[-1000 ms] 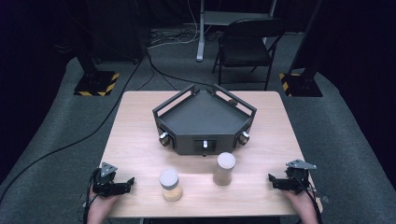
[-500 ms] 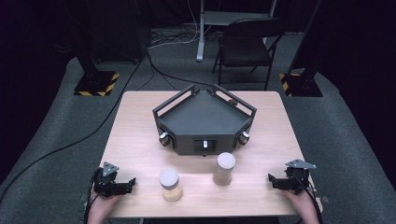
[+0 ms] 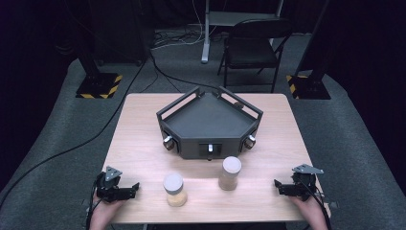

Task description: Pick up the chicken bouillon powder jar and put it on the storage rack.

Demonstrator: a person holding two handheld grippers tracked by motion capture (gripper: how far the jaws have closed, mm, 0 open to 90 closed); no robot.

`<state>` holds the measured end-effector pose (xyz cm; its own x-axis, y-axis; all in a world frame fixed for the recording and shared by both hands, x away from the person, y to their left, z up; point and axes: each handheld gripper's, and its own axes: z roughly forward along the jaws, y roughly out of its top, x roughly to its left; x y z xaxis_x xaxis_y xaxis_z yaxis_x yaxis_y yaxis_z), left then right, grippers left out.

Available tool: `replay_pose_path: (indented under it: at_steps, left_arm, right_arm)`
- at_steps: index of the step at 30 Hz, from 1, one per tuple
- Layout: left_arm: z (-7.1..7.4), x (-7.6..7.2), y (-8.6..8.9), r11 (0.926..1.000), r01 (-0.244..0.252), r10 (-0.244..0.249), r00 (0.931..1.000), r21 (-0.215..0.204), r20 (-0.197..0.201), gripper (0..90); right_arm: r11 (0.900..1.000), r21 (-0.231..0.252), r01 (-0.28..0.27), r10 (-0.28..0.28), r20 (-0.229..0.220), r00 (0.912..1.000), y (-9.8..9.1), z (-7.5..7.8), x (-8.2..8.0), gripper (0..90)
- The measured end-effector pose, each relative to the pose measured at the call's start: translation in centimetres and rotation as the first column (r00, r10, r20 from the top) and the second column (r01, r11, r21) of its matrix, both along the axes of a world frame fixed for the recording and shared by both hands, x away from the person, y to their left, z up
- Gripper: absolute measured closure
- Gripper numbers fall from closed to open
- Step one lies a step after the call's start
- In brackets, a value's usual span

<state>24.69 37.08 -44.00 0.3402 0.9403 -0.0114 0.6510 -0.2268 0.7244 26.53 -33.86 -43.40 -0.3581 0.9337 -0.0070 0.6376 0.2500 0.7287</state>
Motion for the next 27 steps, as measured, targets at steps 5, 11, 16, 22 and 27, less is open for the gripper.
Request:
replay_pose_path:
  at_steps: [5,11,16,22,27]
  left_arm:
    - [0.0,-0.2,0.1,1.0000,0.007,-0.007,1.0000,-0.003,0.001,0.5]
    - [0.2,-0.3,0.6,0.9995,0.015,-0.015,0.9999,-0.029,-0.005,2.8]
    - [0.5,-1.0,1.5,0.9955,0.026,-0.024,0.9995,-0.092,0.020,4.1]
    - [1.4,-2.1,1.9,0.9923,0.064,-0.056,0.9956,-0.106,0.075,5.4]
    - [1.8,-3.1,2.0,0.9892,0.092,-0.074,0.9852,-0.114,0.155,8.1]
  right_arm:
    - [0.9999,0.000,-0.013,0.013,0.000,0.9999,-0.2,0.0,0.0,0.0]
    - [0.9998,0.001,-0.018,0.018,-0.001,0.9998,-0.3,0.0,0.1,0.0]
    - [0.9999,0.001,-0.016,0.016,0.000,0.9999,-0.3,0.0,0.1,0.0]
    - [0.9999,-0.001,-0.016,0.016,0.000,0.9999,-0.2,0.0,0.1,0.0]
    - [0.9999,-0.001,-0.017,0.017,-0.001,0.9999,-0.2,0.0,0.1,0.0]
